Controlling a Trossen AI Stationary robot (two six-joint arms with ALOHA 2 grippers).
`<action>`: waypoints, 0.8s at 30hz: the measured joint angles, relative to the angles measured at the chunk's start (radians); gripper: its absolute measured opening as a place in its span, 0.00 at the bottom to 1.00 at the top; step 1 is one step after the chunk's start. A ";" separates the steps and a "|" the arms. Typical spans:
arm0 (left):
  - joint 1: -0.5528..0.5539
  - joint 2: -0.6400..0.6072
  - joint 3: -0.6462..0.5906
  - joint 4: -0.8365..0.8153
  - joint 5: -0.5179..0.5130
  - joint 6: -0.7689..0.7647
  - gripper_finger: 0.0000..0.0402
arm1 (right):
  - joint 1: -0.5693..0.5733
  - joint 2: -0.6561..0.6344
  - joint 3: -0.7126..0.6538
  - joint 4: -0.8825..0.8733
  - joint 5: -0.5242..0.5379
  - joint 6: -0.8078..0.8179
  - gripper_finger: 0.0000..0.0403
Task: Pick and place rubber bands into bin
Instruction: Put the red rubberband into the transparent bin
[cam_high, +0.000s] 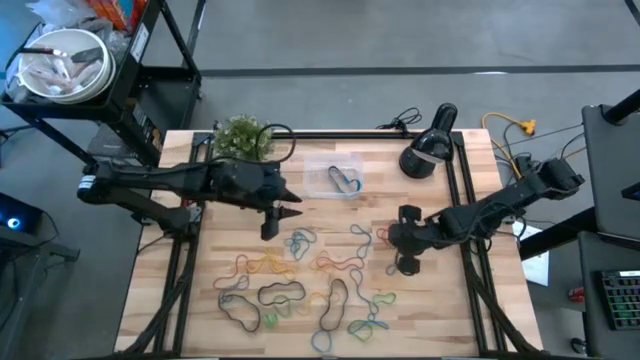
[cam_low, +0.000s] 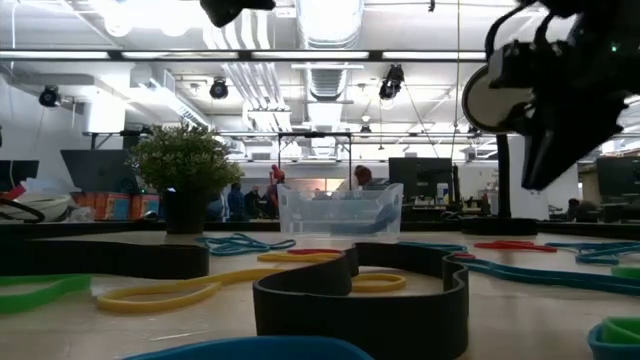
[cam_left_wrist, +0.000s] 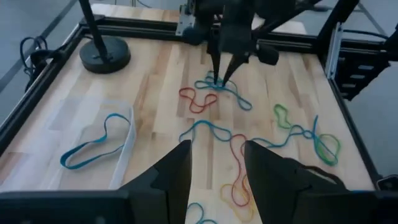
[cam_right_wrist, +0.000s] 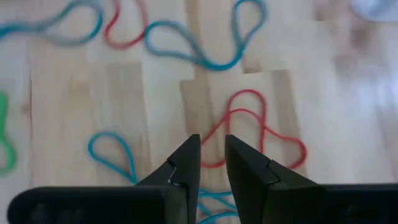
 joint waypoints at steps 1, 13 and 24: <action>-0.003 -0.002 -0.003 0.012 -0.001 -0.008 0.33 | -0.009 0.007 0.000 -0.001 -0.011 -0.033 0.17; -0.056 0.022 -0.063 0.001 -0.002 -0.112 0.33 | -0.143 0.082 0.002 0.055 -0.055 -0.295 0.32; -0.073 0.035 -0.063 0.002 -0.002 -0.139 0.33 | -0.227 0.187 0.002 0.069 -0.061 -0.385 0.38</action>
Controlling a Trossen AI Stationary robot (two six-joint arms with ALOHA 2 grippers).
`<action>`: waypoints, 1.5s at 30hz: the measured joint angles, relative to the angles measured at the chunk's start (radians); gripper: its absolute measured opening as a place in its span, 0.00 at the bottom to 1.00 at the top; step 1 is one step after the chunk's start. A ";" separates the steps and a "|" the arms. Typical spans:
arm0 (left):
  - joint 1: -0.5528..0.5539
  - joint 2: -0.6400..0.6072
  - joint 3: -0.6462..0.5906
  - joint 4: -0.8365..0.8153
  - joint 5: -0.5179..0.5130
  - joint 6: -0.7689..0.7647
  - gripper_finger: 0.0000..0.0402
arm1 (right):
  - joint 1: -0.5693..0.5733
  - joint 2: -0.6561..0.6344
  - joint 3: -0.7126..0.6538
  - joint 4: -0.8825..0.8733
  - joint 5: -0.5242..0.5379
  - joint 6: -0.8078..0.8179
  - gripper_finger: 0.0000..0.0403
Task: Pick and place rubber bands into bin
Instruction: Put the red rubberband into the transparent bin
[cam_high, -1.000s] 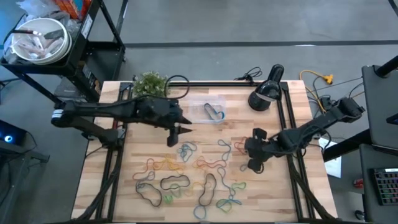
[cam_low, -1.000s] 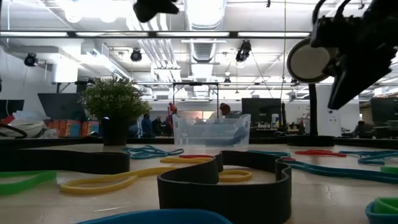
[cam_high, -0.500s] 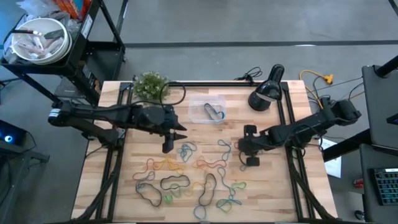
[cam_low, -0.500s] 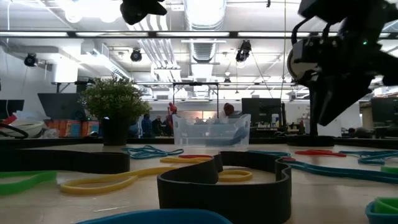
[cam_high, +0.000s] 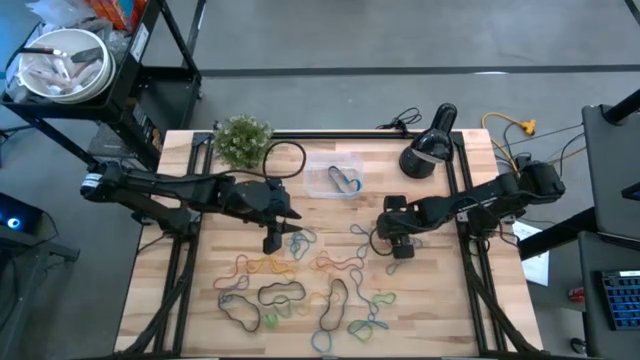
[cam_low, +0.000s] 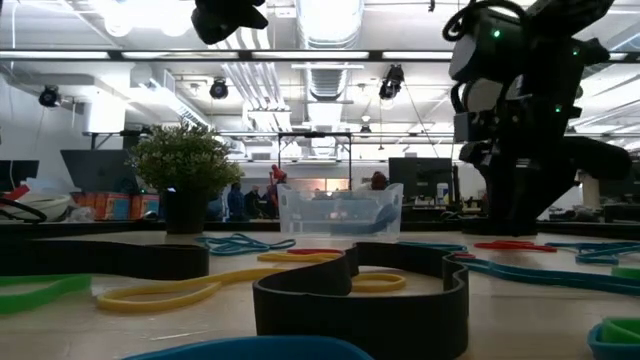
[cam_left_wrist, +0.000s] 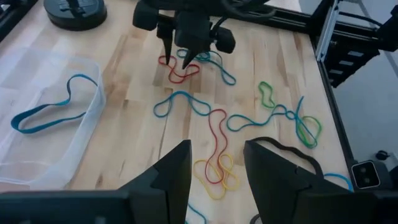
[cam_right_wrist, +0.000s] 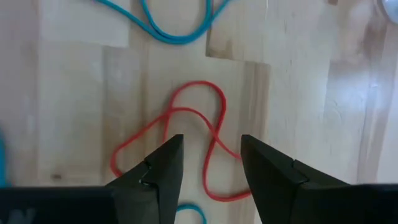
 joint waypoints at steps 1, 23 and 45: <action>0.000 0.000 0.000 0.000 0.000 0.000 0.33 | -0.006 0.005 0.001 0.003 0.000 0.001 0.38; -0.002 0.000 -0.009 0.000 0.000 -0.029 0.33 | -0.082 0.068 0.011 0.021 -0.161 -0.019 0.26; -0.002 0.000 -0.010 0.001 0.000 -0.029 0.33 | -0.081 0.020 0.013 0.027 -0.152 0.078 0.02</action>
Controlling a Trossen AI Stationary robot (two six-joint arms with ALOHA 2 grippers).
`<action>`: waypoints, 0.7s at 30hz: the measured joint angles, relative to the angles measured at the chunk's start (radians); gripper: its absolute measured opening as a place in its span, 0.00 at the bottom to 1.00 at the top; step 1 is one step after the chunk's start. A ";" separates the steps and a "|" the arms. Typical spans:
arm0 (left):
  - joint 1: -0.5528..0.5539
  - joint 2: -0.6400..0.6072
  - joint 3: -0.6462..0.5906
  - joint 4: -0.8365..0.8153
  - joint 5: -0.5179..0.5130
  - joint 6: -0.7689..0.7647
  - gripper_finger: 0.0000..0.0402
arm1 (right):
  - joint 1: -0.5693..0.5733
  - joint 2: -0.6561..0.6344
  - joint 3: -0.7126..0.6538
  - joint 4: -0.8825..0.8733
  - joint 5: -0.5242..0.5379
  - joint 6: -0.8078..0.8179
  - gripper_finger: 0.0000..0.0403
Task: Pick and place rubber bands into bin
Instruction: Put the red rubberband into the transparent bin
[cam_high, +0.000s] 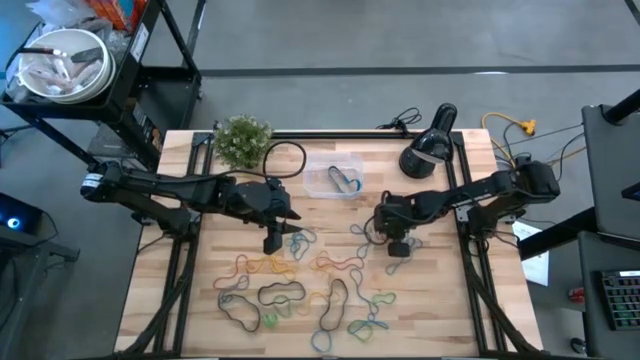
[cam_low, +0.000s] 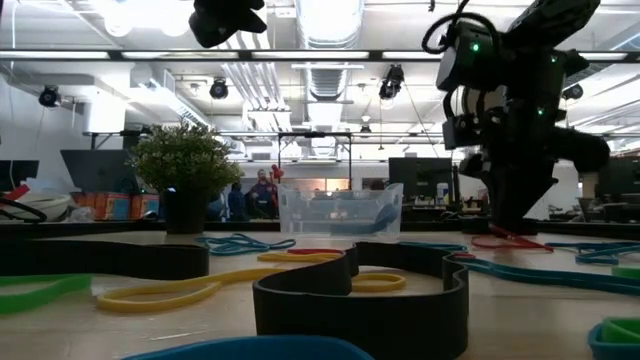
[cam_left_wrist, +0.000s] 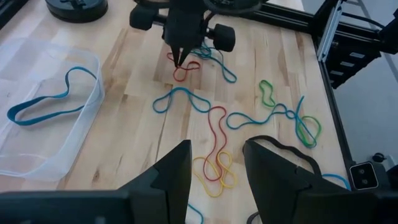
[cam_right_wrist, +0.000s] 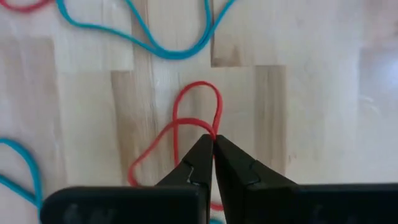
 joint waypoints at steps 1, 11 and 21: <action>0.000 0.000 0.000 0.000 0.000 0.000 0.33 | 0.000 -0.012 0.005 -0.002 0.000 0.008 0.02; 0.000 0.000 0.000 0.022 0.000 0.003 0.33 | 0.000 -0.173 0.172 0.001 0.009 -0.014 0.02; 0.000 0.000 0.000 0.022 0.000 0.003 0.33 | -0.003 -0.188 0.443 0.009 0.238 -0.183 0.02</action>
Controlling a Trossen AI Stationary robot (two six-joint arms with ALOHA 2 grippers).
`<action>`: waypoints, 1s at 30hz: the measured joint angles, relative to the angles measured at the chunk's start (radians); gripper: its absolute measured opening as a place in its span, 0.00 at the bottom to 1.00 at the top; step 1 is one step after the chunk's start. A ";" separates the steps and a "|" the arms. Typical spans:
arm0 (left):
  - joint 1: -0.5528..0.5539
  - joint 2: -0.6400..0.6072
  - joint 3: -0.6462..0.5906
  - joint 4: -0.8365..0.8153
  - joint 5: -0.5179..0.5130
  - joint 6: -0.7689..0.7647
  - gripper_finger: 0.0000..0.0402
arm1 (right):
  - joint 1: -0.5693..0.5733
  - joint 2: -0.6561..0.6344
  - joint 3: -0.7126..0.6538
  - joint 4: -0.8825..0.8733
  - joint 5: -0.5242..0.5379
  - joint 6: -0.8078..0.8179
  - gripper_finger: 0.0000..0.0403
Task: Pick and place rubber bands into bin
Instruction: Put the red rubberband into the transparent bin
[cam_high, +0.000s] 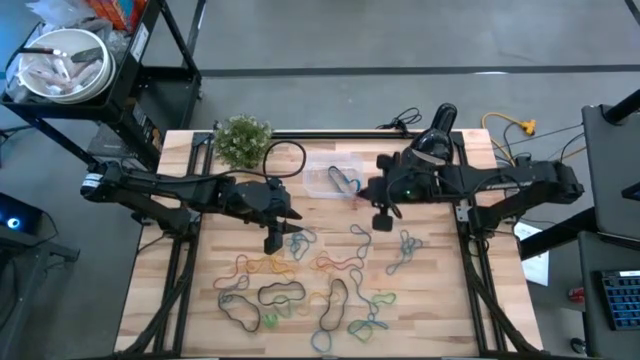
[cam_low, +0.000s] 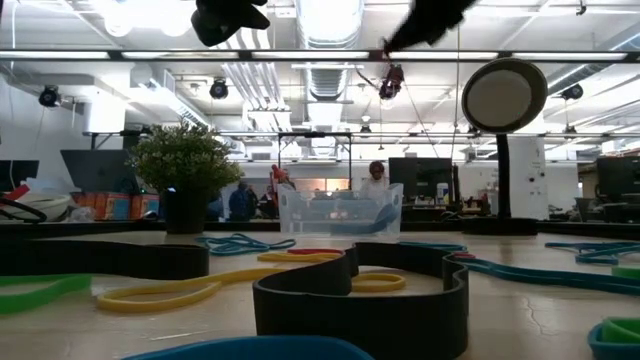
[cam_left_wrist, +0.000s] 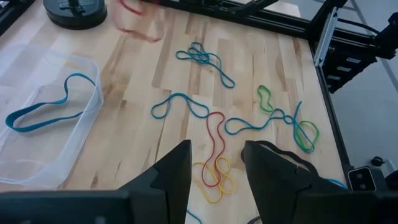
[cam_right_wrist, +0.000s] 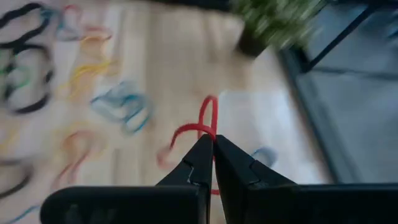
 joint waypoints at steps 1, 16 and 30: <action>0.000 0.000 0.000 0.000 0.000 0.000 0.33 | -0.004 0.010 0.023 0.000 0.021 -0.020 0.02; -0.029 0.000 -0.002 -0.011 0.005 -0.002 0.33 | -0.145 0.324 0.211 0.011 0.069 -0.044 0.02; -0.080 0.000 -0.098 0.017 0.004 -0.105 0.33 | -0.277 0.505 0.236 0.004 0.105 0.042 0.02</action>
